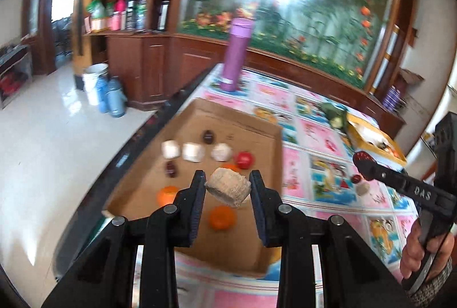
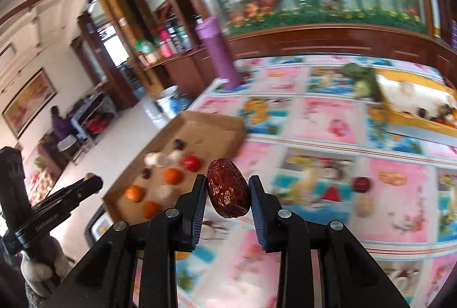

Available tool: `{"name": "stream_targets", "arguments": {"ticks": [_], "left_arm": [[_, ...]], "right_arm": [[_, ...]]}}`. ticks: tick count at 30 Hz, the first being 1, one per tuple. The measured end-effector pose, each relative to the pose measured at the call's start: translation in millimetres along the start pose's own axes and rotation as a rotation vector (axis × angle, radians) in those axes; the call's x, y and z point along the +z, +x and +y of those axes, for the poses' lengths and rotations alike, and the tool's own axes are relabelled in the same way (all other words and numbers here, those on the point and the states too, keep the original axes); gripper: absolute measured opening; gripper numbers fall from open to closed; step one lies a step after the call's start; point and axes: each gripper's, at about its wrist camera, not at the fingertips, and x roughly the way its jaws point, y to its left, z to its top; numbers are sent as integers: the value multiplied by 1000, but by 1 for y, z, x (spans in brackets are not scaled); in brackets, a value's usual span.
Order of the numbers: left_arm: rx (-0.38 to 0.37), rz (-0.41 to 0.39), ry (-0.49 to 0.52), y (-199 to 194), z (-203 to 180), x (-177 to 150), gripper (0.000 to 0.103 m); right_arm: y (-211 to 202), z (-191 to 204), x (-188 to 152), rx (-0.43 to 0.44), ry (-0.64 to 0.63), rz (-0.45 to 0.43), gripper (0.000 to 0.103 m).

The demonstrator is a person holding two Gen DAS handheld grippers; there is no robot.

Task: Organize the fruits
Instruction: 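Carry both items over the tray and open both tools to drop them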

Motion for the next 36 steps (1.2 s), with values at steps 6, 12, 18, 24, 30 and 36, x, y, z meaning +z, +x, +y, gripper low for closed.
{"name": "stream_targets", "arguments": {"ticks": [6,12,18,24,30,36], "left_arm": [[54,4,-71,3,42,1,30],[64,43,-121,25,62,3,30],[29,84,-162,50,71,-2,30],[-3,109,-185,71,74,-5,30],[4,136,-198,86,79,-10,30],[-2,165,-179,94,72,-13,30]], "right_arm": [[49,70,-12,67,-125,99,33],[84,101,-32,84,-205,185,33],[91,107,-43,85,-235,189,33],[82,109,-41,89,-218,139,33],[93,121,-49,102,-240,169,33],[110,133,-61,77,-296,214,33]]}}
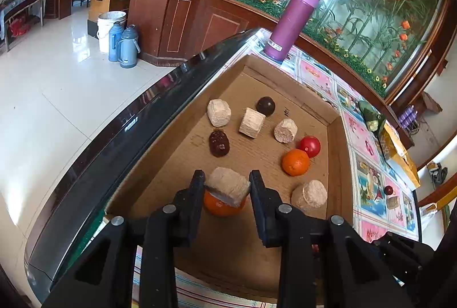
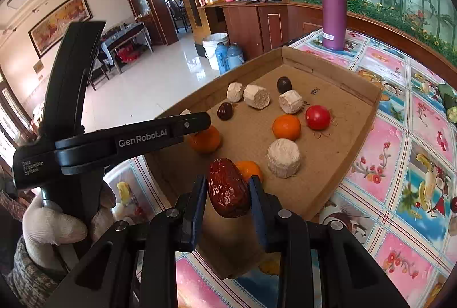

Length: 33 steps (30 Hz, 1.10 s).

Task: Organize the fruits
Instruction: 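Carry both items over the tray and open both tools to drop them, then move both open tools back over the remaining items on the table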

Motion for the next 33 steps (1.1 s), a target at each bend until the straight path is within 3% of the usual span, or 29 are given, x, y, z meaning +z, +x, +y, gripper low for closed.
{"name": "stream_targets", "arguments": {"ticks": [7,14,19,22,27,33], "left_arm": [[27,0,26,-2,-6,-1,35],[32,-43,-13,-21,-1,0,55],[33,-83,-48,-39,0,3,60],[29,-102,-61,-48,-4,3,64],[4,-108,-48,-56,-27,-1,67],[-50,-74,31,-50,-84,-15,69]], "right_arm": [[12,3,-7,-13,-11,27,34],[9,9,-9,-19,-28,3,35],[-5,5,-9,-30,-11,-40,47],[-19,-1,-11,-44,10,-72,48],[-48,-21,-22,-68,73,-120,50],[-100,-72,-53,-137,188,-188,51]]}}
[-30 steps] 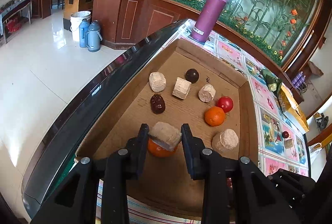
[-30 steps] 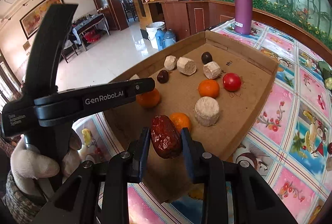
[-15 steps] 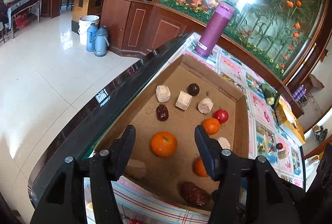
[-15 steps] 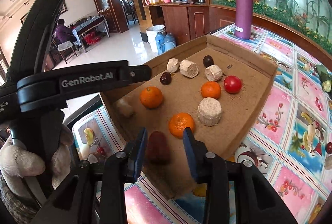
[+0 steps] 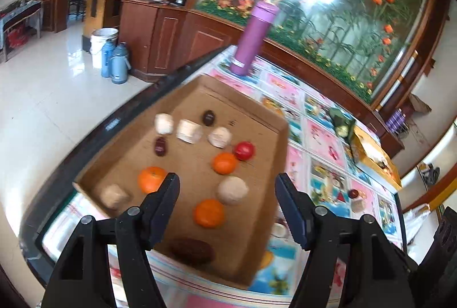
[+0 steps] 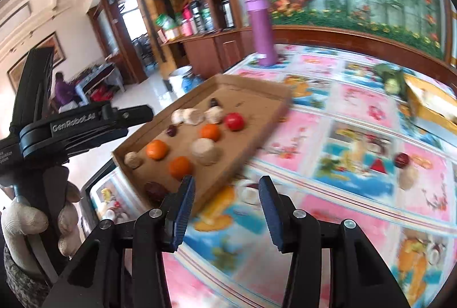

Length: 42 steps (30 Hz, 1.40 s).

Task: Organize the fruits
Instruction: 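Move both open tools back over the remaining items on the table, then grasp a dark red date with the left tool while the right grasps a round beige cake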

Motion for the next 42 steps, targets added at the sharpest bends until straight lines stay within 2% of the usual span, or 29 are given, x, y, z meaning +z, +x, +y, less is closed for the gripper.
{"name": "stream_targets", "arguments": {"ticks": [3,9,14,18,24,28,30,31,32,37,42], "left_arm": [[-35,34,62,14,-36,-11,72],[-123,145,194,51,-106,-39,72],[-169,219,268,74,-144,-59,72],[-155,251,264,86,-147,-65,72],[-96,238,210,91,-128,-56,72],[-75,227,241,95,-129,-48,72],[-66,222,273,98,-135,-45,72],[-66,222,289,100,-138,-43,72],[-66,224,303,102,-141,-42,72],[-108,255,393,122,-171,-43,72],[-175,293,495,153,-215,-55,71]], "right_arm": [[-33,-46,-10,-71,85,-38,56],[-95,-149,-41,-279,290,-58,56],[-122,-193,-55,-361,367,-54,56],[-104,-202,-46,-340,357,-3,56],[-33,-192,-14,-294,253,81,56],[5,-190,-1,-282,216,98,56],[19,-188,2,-285,199,106,50],[24,-189,3,-287,196,111,36],[29,-190,2,-286,198,122,30],[13,-203,-5,-285,250,91,29],[-17,-226,-20,-389,301,55,29]]}}
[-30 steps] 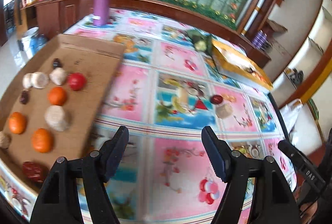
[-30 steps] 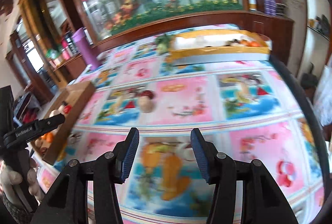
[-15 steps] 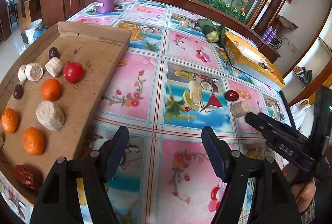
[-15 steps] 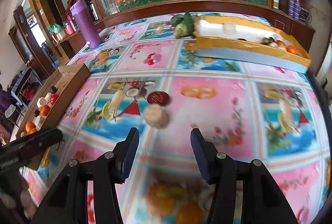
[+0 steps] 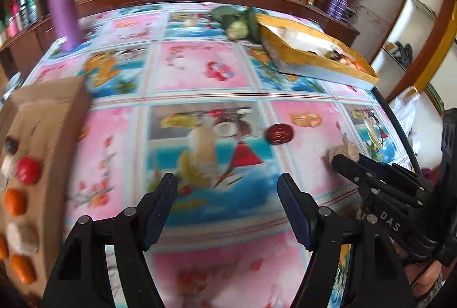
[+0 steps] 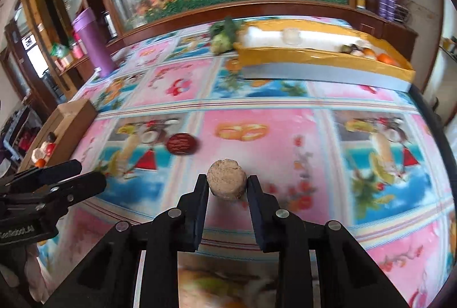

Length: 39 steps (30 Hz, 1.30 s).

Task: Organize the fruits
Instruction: 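Grasp a dark red date with the left tool while the right grasps a round beige cake, then carry both items into the tray and open both tools to release them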

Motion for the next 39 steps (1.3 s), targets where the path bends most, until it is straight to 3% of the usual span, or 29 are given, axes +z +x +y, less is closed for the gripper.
{"name": "stream_targets", "arguments": {"ticks": [6,12,14,20,25,30,35,39], "left_arm": [[-53,-12,122,34,-37,19,68],[-31,-23,244,56,-62,25,46],[-23,-25,251,56,-64,25,30],[-48,-23,204,42,-55,21,30],[-66,-63,127,4,-33,15,30],[-38,-99,43,-40,10,1,30],[60,-130,-11,-80,64,-13,30],[170,-146,-78,-104,121,-22,30]], "right_arm": [[-3,-29,-1,-49,62,-3,29],[-3,-24,-1,-53,57,5,30],[-2,-24,-2,-48,59,4,30],[-5,-21,-3,-37,53,-11,29],[-9,-16,-3,-30,41,-49,29],[-10,-10,-4,-33,22,-72,29],[-15,4,-3,32,29,-52,29],[-31,41,3,88,-35,-61,30]]}}
